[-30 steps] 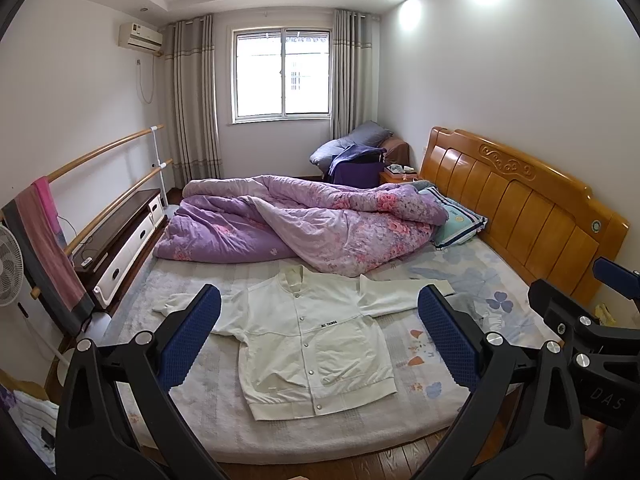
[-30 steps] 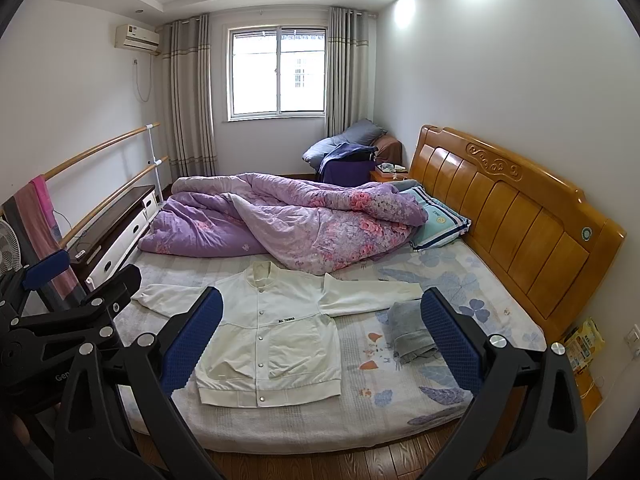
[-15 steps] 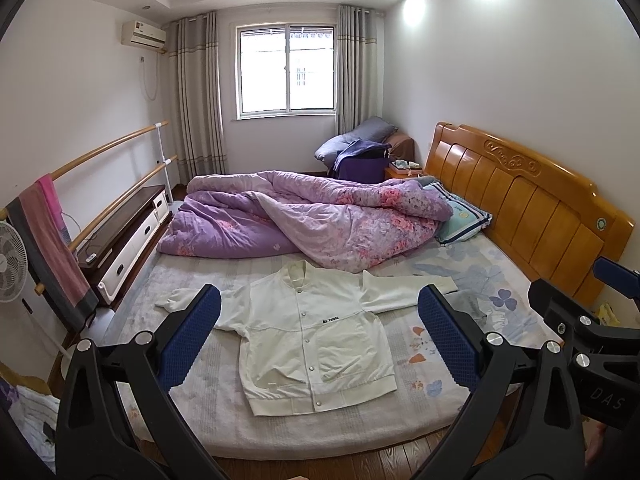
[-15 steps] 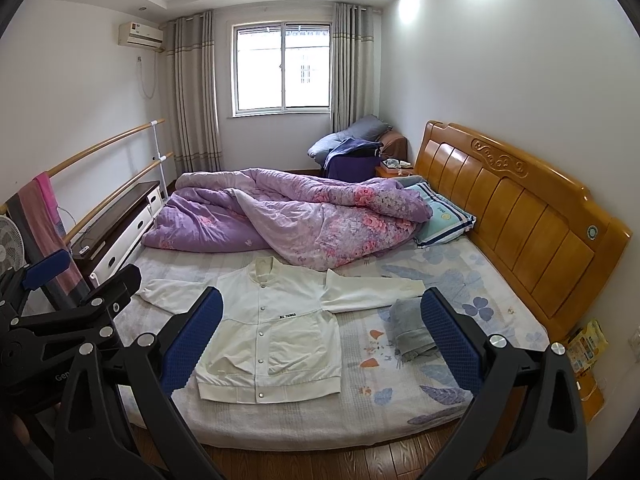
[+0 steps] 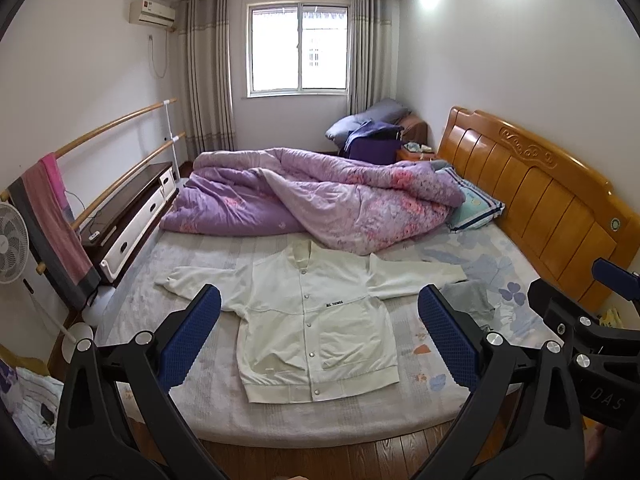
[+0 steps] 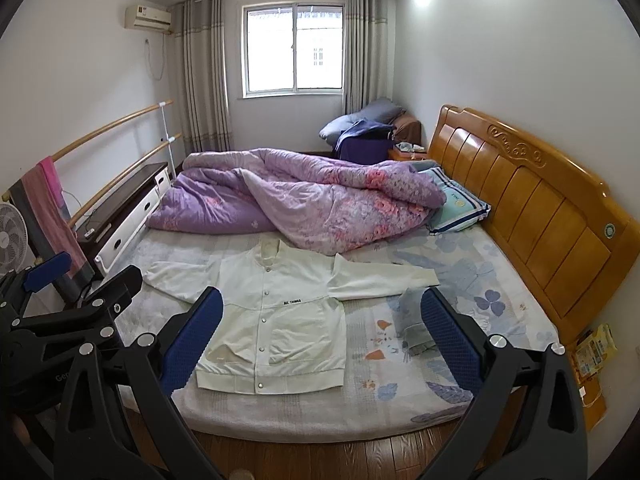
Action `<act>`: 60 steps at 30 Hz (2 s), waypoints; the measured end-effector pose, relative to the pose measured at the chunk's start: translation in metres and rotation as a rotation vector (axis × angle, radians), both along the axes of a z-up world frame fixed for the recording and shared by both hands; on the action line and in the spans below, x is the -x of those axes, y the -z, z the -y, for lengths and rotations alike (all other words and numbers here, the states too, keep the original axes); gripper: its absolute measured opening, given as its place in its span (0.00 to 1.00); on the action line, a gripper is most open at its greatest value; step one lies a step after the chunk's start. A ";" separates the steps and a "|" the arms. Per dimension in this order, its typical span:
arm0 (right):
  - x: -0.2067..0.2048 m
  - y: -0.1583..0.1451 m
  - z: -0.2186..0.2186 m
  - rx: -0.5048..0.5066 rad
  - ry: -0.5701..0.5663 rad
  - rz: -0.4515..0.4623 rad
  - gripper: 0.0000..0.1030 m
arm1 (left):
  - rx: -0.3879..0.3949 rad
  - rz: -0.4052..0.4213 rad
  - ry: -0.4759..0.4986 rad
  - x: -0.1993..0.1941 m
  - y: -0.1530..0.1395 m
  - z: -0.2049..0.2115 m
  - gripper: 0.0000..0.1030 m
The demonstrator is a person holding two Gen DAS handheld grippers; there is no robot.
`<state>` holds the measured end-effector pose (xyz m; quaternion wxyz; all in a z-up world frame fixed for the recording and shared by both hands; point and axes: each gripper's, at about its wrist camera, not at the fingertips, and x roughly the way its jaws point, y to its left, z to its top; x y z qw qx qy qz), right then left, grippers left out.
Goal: Fold large clothes
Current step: 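Lower both tools toward the white jacket's sleeve cuffs, then grasp a sleeve cuff with the left gripper and fold it across the jacket body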
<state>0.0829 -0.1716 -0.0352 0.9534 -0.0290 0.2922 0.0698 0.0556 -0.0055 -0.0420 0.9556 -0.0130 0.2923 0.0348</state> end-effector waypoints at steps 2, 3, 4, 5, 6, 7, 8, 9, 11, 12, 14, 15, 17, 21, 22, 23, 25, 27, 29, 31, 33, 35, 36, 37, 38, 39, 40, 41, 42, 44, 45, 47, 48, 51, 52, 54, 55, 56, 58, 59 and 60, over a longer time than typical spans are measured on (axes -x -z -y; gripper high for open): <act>-0.010 0.006 -0.005 0.006 -0.001 -0.013 0.93 | -0.002 -0.020 -0.002 -0.013 0.007 -0.004 0.96; -0.016 0.009 -0.008 0.003 -0.004 -0.020 0.93 | -0.003 -0.026 -0.003 -0.018 0.009 -0.006 0.96; -0.021 0.012 -0.009 0.000 -0.006 -0.029 0.93 | -0.004 -0.030 -0.005 -0.023 0.012 -0.009 0.96; -0.027 0.015 -0.011 -0.001 -0.007 -0.036 0.93 | -0.003 -0.034 -0.006 -0.032 0.016 -0.014 0.96; -0.034 0.018 -0.015 0.000 -0.008 -0.041 0.93 | 0.000 -0.038 -0.005 -0.036 0.019 -0.018 0.96; -0.042 0.022 -0.021 0.004 -0.008 -0.048 0.93 | 0.004 -0.049 -0.004 -0.046 0.025 -0.025 0.96; -0.050 0.026 -0.027 0.007 -0.009 -0.058 0.93 | 0.005 -0.056 -0.006 -0.052 0.029 -0.028 0.96; -0.060 0.032 -0.034 0.010 -0.010 -0.069 0.93 | 0.002 -0.067 -0.008 -0.064 0.036 -0.037 0.96; -0.078 0.043 -0.049 0.018 -0.017 -0.096 0.93 | -0.016 -0.084 -0.004 -0.083 0.049 -0.051 0.96; -0.088 0.048 -0.057 0.022 -0.019 -0.112 0.93 | -0.025 -0.093 -0.005 -0.092 0.054 -0.056 0.96; -0.113 0.061 -0.079 0.027 -0.024 -0.143 0.93 | -0.038 -0.102 -0.009 -0.115 0.066 -0.073 0.96; -0.126 0.068 -0.091 0.036 -0.024 -0.156 0.93 | -0.035 -0.097 -0.012 -0.129 0.073 -0.088 0.96; -0.148 0.079 -0.114 0.052 -0.025 -0.172 0.93 | -0.013 -0.087 -0.008 -0.157 0.086 -0.117 0.95; -0.201 0.109 -0.173 0.086 -0.044 -0.227 0.93 | 0.006 -0.122 0.000 -0.210 0.113 -0.170 0.95; -0.212 0.114 -0.185 0.100 -0.039 -0.235 0.93 | 0.003 -0.143 0.003 -0.224 0.121 -0.184 0.95; -0.224 0.121 -0.197 0.107 -0.038 -0.243 0.93 | 0.001 -0.160 0.004 -0.238 0.129 -0.198 0.95; -0.250 0.136 -0.227 0.119 -0.047 -0.268 0.93 | -0.001 -0.195 0.000 -0.266 0.147 -0.228 0.95; -0.275 0.154 -0.255 0.149 -0.057 -0.292 0.93 | 0.009 -0.232 0.003 -0.289 0.166 -0.254 0.95; -0.297 0.171 -0.277 0.158 -0.067 -0.320 0.93 | 0.039 -0.272 -0.002 -0.310 0.184 -0.281 0.95; -0.318 0.190 -0.294 0.162 -0.077 -0.345 0.93 | 0.087 -0.305 -0.033 -0.331 0.208 -0.311 0.95; -0.335 0.209 -0.306 0.155 -0.089 -0.366 0.93 | 0.145 -0.335 -0.055 -0.348 0.235 -0.341 0.95; -0.359 0.236 -0.318 0.142 -0.092 -0.396 0.93 | 0.210 -0.397 -0.085 -0.372 0.273 -0.379 0.95; -0.370 0.248 -0.323 0.154 -0.087 -0.403 0.92 | 0.228 -0.421 -0.102 -0.378 0.288 -0.391 0.95; -0.379 0.259 -0.330 0.166 -0.089 -0.414 0.92 | 0.249 -0.446 -0.128 -0.387 0.307 -0.407 0.95; -0.390 0.273 -0.334 0.170 -0.094 -0.425 0.92 | 0.282 -0.465 -0.167 -0.395 0.331 -0.432 0.95; -0.401 0.290 -0.339 0.169 -0.097 -0.443 0.88 | 0.309 -0.478 -0.186 -0.399 0.346 -0.447 0.95; -0.411 0.303 -0.342 0.167 -0.096 -0.468 0.78 | 0.344 -0.496 -0.213 -0.405 0.367 -0.469 0.95; -0.423 0.321 -0.345 0.153 -0.098 -0.511 0.73 | 0.368 -0.502 -0.236 -0.407 0.381 -0.484 0.95; -0.434 0.339 -0.347 0.133 -0.104 -0.555 0.64 | 0.400 -0.512 -0.274 -0.412 0.401 -0.508 0.95; -0.452 0.373 -0.352 0.112 -0.116 -0.622 0.49 | 0.477 -0.495 -0.350 -0.418 0.433 -0.551 0.95; -0.462 0.390 -0.356 0.106 -0.131 -0.650 0.37 | 0.498 -0.484 -0.377 -0.420 0.444 -0.565 0.95; -0.474 0.419 -0.364 0.072 -0.159 -0.704 0.30 | 0.511 -0.494 -0.435 -0.431 0.471 -0.595 0.94; -0.479 0.434 -0.366 0.045 -0.171 -0.729 0.24 | 0.518 -0.493 -0.457 -0.437 0.486 -0.611 0.94; -0.492 0.474 -0.369 -0.028 -0.188 -0.792 0.22 | 0.570 -0.502 -0.528 -0.450 0.528 -0.655 0.89; -0.494 0.481 -0.370 -0.041 -0.191 -0.798 0.22 | 0.600 -0.516 -0.552 -0.453 0.541 -0.666 0.87; -0.496 0.495 -0.371 -0.045 -0.202 -0.803 0.22 | 0.668 -0.531 -0.598 -0.458 0.566 -0.688 0.80; -0.496 0.500 -0.371 -0.047 -0.210 -0.803 0.22 | 0.672 -0.526 -0.609 -0.461 0.573 -0.695 0.79; -0.496 0.505 -0.372 -0.031 -0.216 -0.806 0.22 | 0.662 -0.527 -0.618 -0.464 0.580 -0.699 0.79; -0.497 0.516 -0.372 -0.012 -0.235 -0.807 0.22 | 0.645 -0.564 -0.644 -0.470 0.598 -0.708 0.75; -0.498 0.519 -0.369 -0.026 -0.239 -0.810 0.22 | 0.662 -0.572 -0.663 -0.470 0.609 -0.714 0.73; -0.500 0.524 -0.367 -0.029 -0.236 -0.815 0.22 | 0.677 -0.567 -0.675 -0.470 0.614 -0.718 0.72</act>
